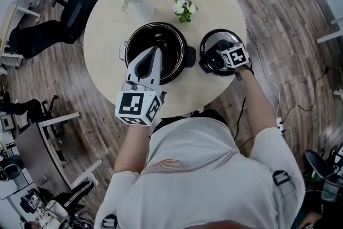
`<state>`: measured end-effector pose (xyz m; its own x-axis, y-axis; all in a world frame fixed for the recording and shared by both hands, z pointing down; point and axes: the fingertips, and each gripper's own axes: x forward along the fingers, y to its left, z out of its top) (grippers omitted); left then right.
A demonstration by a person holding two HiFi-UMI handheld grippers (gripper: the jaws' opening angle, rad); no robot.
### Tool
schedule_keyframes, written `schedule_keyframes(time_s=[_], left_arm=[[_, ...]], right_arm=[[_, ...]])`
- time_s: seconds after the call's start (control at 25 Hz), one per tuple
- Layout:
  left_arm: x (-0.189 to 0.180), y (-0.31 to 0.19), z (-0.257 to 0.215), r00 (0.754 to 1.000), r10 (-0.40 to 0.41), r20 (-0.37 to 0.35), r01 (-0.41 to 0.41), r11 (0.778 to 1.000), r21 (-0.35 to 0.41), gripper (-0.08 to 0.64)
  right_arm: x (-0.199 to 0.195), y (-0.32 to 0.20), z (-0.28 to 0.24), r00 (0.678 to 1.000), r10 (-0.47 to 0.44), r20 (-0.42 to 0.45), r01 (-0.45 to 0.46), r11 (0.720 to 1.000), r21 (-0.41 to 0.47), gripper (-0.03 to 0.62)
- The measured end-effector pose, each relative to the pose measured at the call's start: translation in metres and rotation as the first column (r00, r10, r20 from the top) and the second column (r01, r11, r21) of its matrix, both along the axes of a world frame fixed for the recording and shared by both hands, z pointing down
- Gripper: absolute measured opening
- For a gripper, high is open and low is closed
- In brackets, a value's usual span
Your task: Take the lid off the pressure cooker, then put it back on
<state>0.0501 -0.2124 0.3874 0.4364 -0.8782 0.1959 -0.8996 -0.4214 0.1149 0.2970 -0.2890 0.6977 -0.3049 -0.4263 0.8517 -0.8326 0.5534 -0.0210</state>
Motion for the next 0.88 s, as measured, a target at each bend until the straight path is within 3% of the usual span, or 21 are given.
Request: schedule_keyframes(time_s=[0.36,0.88], left_arm=[[-0.006,0.003,-0.001,1.0,0.003,0.002,-0.003,1.0,0.001,0.003],[-0.015,0.007,-0.013,1.0,0.019,-0.018,-0.019,0.999,0.027,0.003]], right_arm=[[0.0,0.007,-0.018,1.0,0.005,-0.009,-0.005,0.997,0.073,0.281],[0.018,-0.005,-0.14,0.999,0.051,-0.001,-0.049,0.966,0.255,0.281]])
